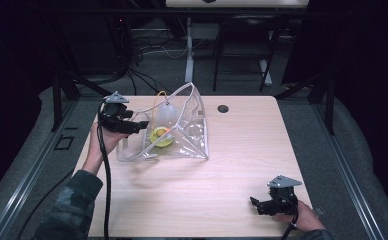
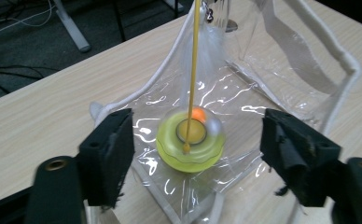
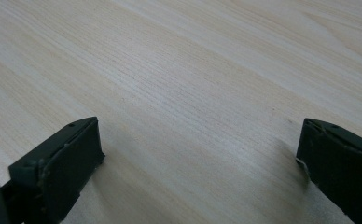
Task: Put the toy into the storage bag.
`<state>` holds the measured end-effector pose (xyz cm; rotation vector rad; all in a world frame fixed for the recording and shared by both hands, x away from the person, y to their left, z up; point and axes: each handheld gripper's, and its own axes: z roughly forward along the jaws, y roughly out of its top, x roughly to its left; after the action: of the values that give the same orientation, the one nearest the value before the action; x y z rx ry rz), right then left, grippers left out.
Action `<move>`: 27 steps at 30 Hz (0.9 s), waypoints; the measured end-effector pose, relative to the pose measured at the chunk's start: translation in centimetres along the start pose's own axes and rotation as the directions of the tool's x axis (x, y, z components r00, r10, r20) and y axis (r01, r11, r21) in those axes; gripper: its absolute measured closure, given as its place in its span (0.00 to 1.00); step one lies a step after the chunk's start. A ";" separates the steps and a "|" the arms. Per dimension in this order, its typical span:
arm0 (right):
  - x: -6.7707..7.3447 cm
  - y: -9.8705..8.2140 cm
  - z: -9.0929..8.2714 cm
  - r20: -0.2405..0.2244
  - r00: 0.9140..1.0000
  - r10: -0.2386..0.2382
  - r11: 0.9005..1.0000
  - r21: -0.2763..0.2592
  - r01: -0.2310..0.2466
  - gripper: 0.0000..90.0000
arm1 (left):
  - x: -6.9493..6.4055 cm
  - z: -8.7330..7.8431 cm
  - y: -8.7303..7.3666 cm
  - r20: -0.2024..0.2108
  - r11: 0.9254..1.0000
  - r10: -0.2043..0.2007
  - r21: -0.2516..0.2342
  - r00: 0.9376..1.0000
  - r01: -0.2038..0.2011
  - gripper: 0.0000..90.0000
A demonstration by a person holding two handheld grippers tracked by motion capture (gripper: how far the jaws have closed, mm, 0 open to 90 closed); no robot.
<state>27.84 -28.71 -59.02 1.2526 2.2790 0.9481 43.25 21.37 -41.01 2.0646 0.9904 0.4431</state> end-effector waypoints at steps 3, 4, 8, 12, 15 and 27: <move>0.0 0.0 0.0 0.000 1.000 0.000 1.000 0.000 0.000 0.00 | -0.1 -1.1 -0.1 -0.005 1.000 0.007 0.004 1.000 -0.007 0.19; 0.0 0.0 0.0 0.000 1.000 0.000 1.000 0.000 0.000 0.00 | -0.2 -1.5 -0.2 -0.006 1.000 0.011 0.005 1.000 -0.011 0.17; 0.0 0.0 0.0 0.003 1.000 -0.002 1.000 0.001 0.002 0.00 | -0.3 -3.0 -0.6 -0.023 1.000 0.026 0.009 0.999 -0.026 0.15; 0.0 0.0 0.0 0.001 1.000 -0.002 1.000 -0.001 0.002 0.00 | -0.5 -4.3 -1.3 -0.046 0.999 0.029 0.016 0.999 -0.029 0.07; 0.0 0.0 0.0 -0.006 1.000 0.003 1.000 -0.005 -0.003 0.00 | -0.5 -5.2 -2.0 -0.063 0.999 0.032 0.016 0.997 -0.031 0.05; 0.0 0.0 0.0 -0.005 1.000 0.002 1.000 -0.004 -0.002 0.00 | 0.8 -6.9 -6.8 -0.130 0.998 -0.049 0.040 0.990 0.055 0.00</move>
<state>27.84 -28.70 -59.03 1.2522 2.2784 0.9569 36.30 28.09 -42.02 2.0641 1.1368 0.5380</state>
